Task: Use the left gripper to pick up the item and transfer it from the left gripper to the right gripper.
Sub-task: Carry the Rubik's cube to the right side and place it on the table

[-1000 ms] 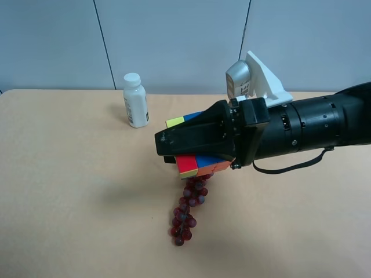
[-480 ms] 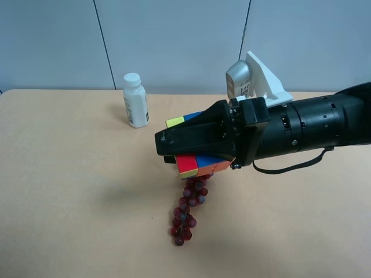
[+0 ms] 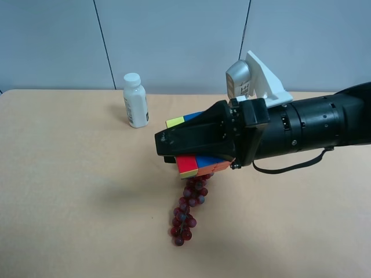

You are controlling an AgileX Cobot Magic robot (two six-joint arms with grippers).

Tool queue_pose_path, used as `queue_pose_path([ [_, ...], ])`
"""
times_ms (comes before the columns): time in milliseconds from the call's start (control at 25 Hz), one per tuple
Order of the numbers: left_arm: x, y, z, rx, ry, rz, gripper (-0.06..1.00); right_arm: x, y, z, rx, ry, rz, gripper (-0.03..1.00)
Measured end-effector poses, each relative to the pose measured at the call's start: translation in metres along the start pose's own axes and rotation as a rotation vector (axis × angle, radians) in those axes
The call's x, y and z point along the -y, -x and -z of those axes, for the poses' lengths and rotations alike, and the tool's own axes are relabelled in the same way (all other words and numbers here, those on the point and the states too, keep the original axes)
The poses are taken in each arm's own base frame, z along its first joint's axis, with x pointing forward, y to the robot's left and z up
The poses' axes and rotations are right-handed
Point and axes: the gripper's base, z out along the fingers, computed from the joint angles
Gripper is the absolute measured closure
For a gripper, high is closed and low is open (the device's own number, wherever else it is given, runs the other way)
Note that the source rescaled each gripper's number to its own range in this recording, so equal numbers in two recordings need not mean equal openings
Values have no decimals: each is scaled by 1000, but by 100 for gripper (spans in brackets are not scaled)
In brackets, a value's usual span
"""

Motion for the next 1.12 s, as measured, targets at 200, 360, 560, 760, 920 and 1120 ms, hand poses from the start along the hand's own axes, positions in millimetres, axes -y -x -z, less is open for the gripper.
queue_pose_path([
  [200, 1, 0, 0, 5, 193, 99, 14, 4, 1, 0, 13, -47, 1, 96],
  [360, 2, 0, 0, 8, 288, 146, 14, 8, 2, 0, 25, -91, 1, 96],
  [560, 2, 0, 0, 9, 316, 160, 14, 15, 4, 1, 45, -162, 3, 96],
  [760, 2, 0, 0, 10, 316, 162, 14, 18, 18, 1, 65, -250, 32, 96],
  [920, 2, 0, 0, 10, 316, 162, 14, 11, 44, 1, 22, -352, 112, 96],
  [1120, 2, 0, 0, 10, 316, 162, 14, 4, 73, 8, -38, -561, 188, 96],
])
